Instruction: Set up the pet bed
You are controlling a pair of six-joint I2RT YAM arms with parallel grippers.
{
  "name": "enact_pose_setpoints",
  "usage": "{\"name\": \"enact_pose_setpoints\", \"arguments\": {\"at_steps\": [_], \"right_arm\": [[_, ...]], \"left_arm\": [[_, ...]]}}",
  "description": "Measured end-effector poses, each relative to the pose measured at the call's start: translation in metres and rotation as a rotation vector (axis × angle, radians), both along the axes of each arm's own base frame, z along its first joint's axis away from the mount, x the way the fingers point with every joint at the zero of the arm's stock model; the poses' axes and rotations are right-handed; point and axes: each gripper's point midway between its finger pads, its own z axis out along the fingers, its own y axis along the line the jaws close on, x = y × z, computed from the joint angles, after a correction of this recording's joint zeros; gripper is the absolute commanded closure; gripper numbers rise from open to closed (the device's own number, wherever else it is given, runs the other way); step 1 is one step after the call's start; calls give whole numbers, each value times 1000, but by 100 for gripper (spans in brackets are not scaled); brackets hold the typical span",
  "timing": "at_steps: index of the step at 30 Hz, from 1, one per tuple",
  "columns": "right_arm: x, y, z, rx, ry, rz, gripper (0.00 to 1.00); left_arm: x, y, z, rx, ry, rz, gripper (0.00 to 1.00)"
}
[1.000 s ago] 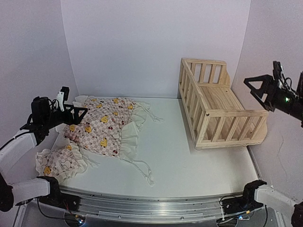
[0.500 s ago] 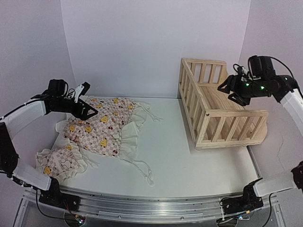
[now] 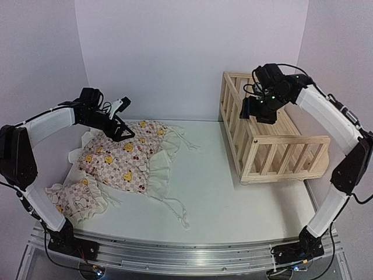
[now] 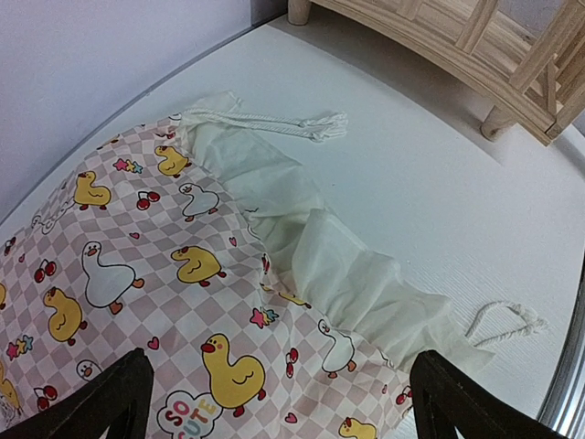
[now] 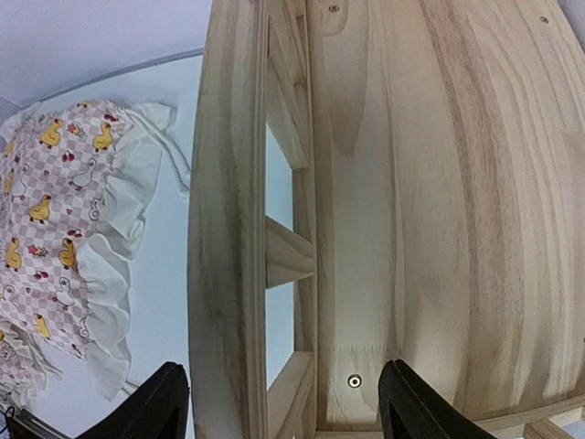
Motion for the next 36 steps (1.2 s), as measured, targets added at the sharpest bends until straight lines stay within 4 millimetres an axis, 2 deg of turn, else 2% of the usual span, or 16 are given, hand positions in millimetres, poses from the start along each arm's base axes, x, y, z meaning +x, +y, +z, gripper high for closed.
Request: {"name": "enact_pose_setpoints", "arguments": {"at_steps": [4,8,10,14,20,25,29,32,36], "right_arm": [[8,15,-11,-20,26,32,35],[9,29,-10,-25,18,66,57],[8,30,-12,-48,20,62,66],[6,27,-14,-97,20,67,72],[-5,37,-15,-149,14,107,81],[-36,62,-16,-181,30,204,81],[-76,87,-17,-180,39,314,81],[-104,101,-18,-163,53,400,80],[-132,110,-18,-126,79,494,81]], "left_arm": [[9,-4,-10,-5,26,-10,0],[16,-6,-19,-1,46,-12,1],[17,-6,-22,7,49,-17,1],[17,-2,-27,44,40,-22,0],[23,10,-32,115,21,12,1],[37,29,-29,137,14,84,1],[52,50,-34,188,6,153,0],[57,63,-52,264,19,175,0],[53,74,-95,368,74,159,0]]}}
